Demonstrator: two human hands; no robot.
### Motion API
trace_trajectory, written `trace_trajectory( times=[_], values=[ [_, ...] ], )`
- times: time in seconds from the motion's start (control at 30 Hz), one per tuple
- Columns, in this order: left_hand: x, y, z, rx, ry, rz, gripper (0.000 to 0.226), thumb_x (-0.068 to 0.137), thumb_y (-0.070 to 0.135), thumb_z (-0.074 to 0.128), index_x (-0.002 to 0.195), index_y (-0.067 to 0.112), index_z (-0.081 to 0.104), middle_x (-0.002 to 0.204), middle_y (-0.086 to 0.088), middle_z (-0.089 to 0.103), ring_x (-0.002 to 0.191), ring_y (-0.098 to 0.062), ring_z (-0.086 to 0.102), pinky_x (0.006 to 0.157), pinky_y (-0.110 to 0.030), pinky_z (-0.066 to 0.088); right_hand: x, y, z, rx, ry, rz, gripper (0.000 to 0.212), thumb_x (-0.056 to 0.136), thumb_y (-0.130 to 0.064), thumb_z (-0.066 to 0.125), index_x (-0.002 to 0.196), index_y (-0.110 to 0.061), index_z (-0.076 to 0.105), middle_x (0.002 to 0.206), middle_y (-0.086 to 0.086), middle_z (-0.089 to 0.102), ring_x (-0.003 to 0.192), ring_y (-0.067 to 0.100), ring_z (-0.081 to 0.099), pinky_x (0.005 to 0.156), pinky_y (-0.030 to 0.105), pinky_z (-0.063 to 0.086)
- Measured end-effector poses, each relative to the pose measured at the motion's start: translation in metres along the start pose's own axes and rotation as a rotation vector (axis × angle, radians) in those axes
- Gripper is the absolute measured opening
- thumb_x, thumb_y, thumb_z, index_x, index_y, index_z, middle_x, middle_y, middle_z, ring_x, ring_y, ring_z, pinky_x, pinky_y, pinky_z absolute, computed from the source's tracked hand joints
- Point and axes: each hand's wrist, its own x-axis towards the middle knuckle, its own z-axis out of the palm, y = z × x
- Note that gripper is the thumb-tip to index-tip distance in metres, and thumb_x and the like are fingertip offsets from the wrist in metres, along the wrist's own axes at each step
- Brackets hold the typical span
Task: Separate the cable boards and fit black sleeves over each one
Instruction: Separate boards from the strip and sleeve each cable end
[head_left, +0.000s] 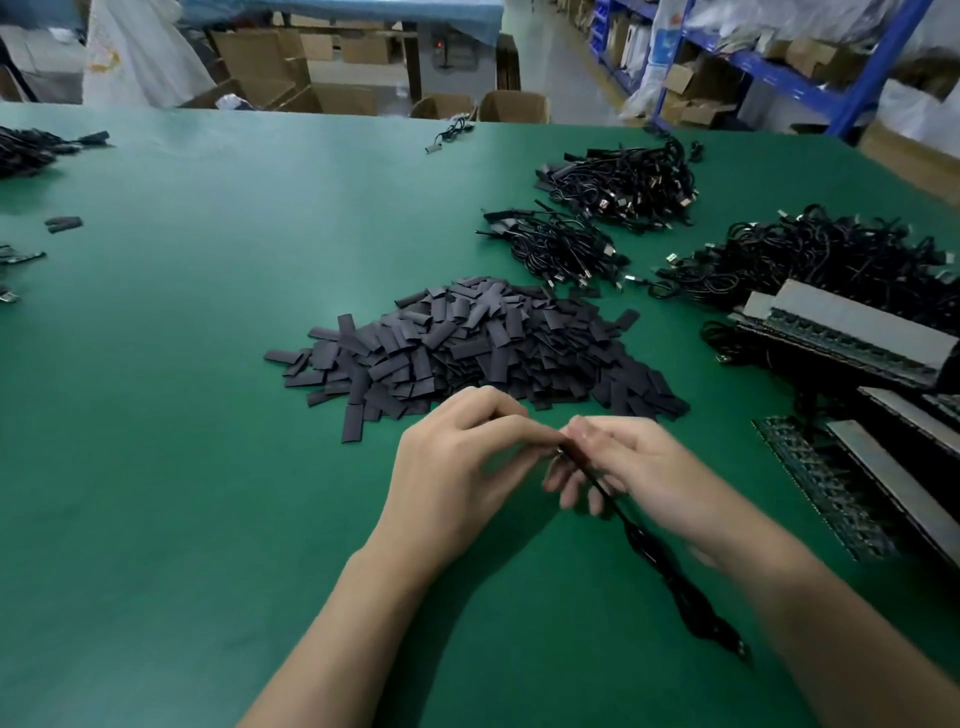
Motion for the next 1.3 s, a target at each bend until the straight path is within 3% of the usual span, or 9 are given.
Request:
trace_trajectory(
  times=[0.1, 0.2, 0.27, 0.47, 0.57, 0.73, 1.03, 1.23, 1.3],
  values=[
    [-0.001, 0.004, 0.002, -0.064, -0.006, -0.058, 0.006, 0.093, 0.026, 0.077, 0.097, 0.022, 0.080, 0.093, 0.009, 0.067, 0.086, -0.010, 0.065, 0.071, -0.033, 0.054, -0.008, 0.012, 0.006, 0.184, -0.055, -0.007, 0.028, 0.106, -0.030, 0.048, 0.108, -0.009, 0.067, 0.088, 0.014, 0.077, 0.072, 0.021, 0.070, 0.059, 0.023, 0.052],
    [-0.004, 0.010, 0.005, -0.128, -0.062, -0.099, 0.010, 0.093, 0.019, 0.073, 0.101, 0.022, 0.079, 0.099, 0.013, 0.069, 0.093, -0.010, 0.067, 0.074, -0.031, 0.055, -0.010, 0.019, 0.008, 0.264, 0.034, -0.025, 0.016, 0.107, -0.015, 0.052, 0.103, -0.008, 0.066, 0.080, 0.011, 0.075, 0.064, 0.019, 0.067, 0.055, 0.023, 0.050],
    [-0.005, 0.012, 0.007, -0.141, -0.069, -0.150, 0.016, 0.093, 0.012, 0.071, 0.103, 0.023, 0.077, 0.100, 0.015, 0.069, 0.092, -0.011, 0.067, 0.071, -0.030, 0.053, -0.011, 0.023, 0.007, 0.285, 0.123, -0.044, 0.014, 0.105, -0.015, 0.056, 0.097, -0.012, 0.067, 0.071, 0.007, 0.071, 0.056, 0.015, 0.061, 0.051, 0.021, 0.046],
    [0.017, -0.002, 0.018, 0.201, 0.007, -0.437, 0.016, 0.091, 0.015, 0.070, 0.103, 0.026, 0.072, 0.100, 0.015, 0.064, 0.080, -0.003, 0.062, 0.073, -0.036, 0.056, -0.013, 0.031, 0.005, 0.102, 0.284, -0.115, 0.015, 0.103, -0.025, 0.061, 0.092, -0.016, 0.066, 0.059, -0.004, 0.059, 0.051, 0.009, 0.047, 0.050, 0.021, 0.041],
    [0.037, -0.008, 0.028, 0.286, -0.015, -0.507, 0.014, 0.093, 0.025, 0.070, 0.107, 0.021, 0.069, 0.104, 0.007, 0.065, 0.083, -0.014, 0.065, 0.081, -0.038, 0.056, -0.014, 0.031, 0.004, 0.080, 0.306, -0.125, 0.016, 0.103, -0.028, 0.060, 0.091, -0.019, 0.065, 0.058, -0.006, 0.056, 0.052, 0.011, 0.044, 0.051, 0.028, 0.039],
    [0.064, -0.022, 0.040, 0.458, -0.150, -0.643, 0.038, 0.093, 0.044, 0.070, 0.117, 0.015, 0.063, 0.108, -0.003, 0.064, 0.097, -0.027, 0.063, 0.082, -0.038, 0.049, -0.017, 0.030, 0.005, 0.076, 0.303, -0.143, 0.016, 0.103, -0.028, 0.060, 0.092, -0.017, 0.065, 0.059, -0.005, 0.057, 0.054, 0.009, 0.046, 0.055, 0.031, 0.042],
    [0.065, -0.031, 0.038, 0.346, -0.053, -0.770, 0.025, 0.086, 0.023, 0.077, 0.110, 0.017, 0.077, 0.090, 0.005, 0.072, 0.091, -0.018, 0.069, 0.085, -0.028, 0.052, -0.018, 0.026, 0.004, 0.073, 0.310, -0.149, 0.016, 0.102, -0.029, 0.061, 0.091, -0.017, 0.065, 0.059, -0.006, 0.058, 0.054, 0.008, 0.047, 0.058, 0.034, 0.043],
    [0.059, -0.016, 0.020, 0.480, -0.054, -0.634, 0.013, 0.088, 0.023, 0.071, 0.097, 0.029, 0.078, 0.087, 0.010, 0.075, 0.082, -0.015, 0.069, 0.070, -0.028, 0.052, -0.019, 0.024, 0.002, 0.072, 0.317, -0.155, 0.016, 0.102, -0.026, 0.060, 0.092, -0.015, 0.065, 0.059, -0.006, 0.057, 0.056, 0.009, 0.047, 0.059, 0.035, 0.042],
    [0.052, -0.010, 0.015, 0.252, -0.133, -0.581, 0.010, 0.089, 0.021, 0.075, 0.090, 0.030, 0.077, 0.077, 0.013, 0.072, 0.070, -0.005, 0.065, 0.064, -0.023, 0.051, -0.019, 0.023, 0.000, 0.102, 0.329, -0.169, 0.017, 0.103, -0.025, 0.059, 0.092, -0.014, 0.065, 0.058, -0.006, 0.053, 0.056, 0.010, 0.045, 0.058, 0.034, 0.040]
  ],
)
